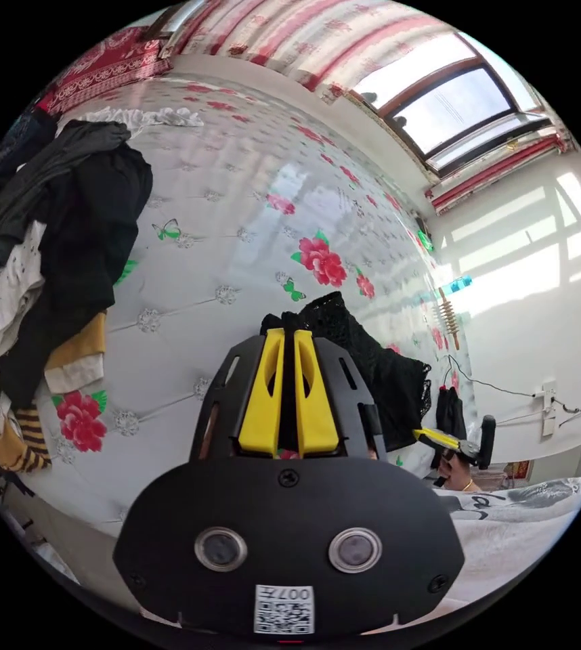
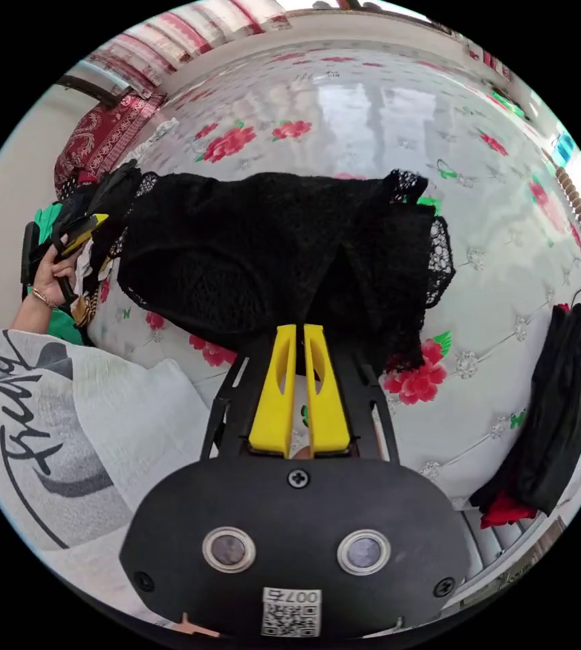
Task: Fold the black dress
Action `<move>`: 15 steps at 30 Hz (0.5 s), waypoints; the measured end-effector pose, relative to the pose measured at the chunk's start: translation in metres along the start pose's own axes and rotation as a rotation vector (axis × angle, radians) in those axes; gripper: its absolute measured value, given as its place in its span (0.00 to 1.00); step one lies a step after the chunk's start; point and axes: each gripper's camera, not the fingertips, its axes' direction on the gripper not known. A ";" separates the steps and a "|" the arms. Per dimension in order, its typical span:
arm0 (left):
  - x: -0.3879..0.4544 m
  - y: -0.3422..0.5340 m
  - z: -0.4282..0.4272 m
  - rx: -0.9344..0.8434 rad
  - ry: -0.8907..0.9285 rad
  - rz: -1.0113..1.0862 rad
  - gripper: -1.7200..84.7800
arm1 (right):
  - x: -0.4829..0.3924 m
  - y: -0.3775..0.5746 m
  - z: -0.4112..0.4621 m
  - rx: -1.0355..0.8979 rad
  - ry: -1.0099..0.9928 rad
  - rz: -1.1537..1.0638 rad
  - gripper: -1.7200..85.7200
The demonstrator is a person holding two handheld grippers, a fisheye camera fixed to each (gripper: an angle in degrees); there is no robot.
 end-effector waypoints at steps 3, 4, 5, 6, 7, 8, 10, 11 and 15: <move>0.004 0.014 0.006 -0.090 -0.094 0.055 0.02 | 0.007 0.019 -0.045 0.089 0.044 -0.044 0.03; 0.003 0.023 0.015 -0.136 -0.116 0.063 0.03 | 0.009 0.025 -0.055 0.103 0.063 -0.056 0.03; 0.003 0.027 0.020 -0.162 -0.124 0.063 0.03 | 0.010 0.030 -0.057 0.109 0.074 -0.066 0.03; 0.003 0.036 0.032 -0.205 -0.140 0.059 0.04 | 0.011 0.031 -0.054 0.103 0.073 -0.067 0.03; 0.003 0.043 0.042 -0.226 -0.165 0.056 0.05 | 0.013 0.032 -0.041 0.064 0.053 -0.058 0.03; 0.003 0.045 0.046 -0.234 -0.179 0.049 0.06 | 0.015 0.032 -0.020 -0.003 0.017 -0.049 0.03; -0.003 0.048 0.047 -0.223 -0.166 -0.006 0.08 | 0.015 0.033 0.012 -0.134 -0.032 -0.043 0.05; -0.005 0.046 0.043 -0.210 -0.157 -0.020 0.09 | 0.013 0.036 0.016 -0.145 -0.052 -0.043 0.05; -0.004 0.028 0.000 -0.091 -0.201 0.036 0.10 | 0.021 0.043 -0.020 0.019 -0.025 -0.006 0.07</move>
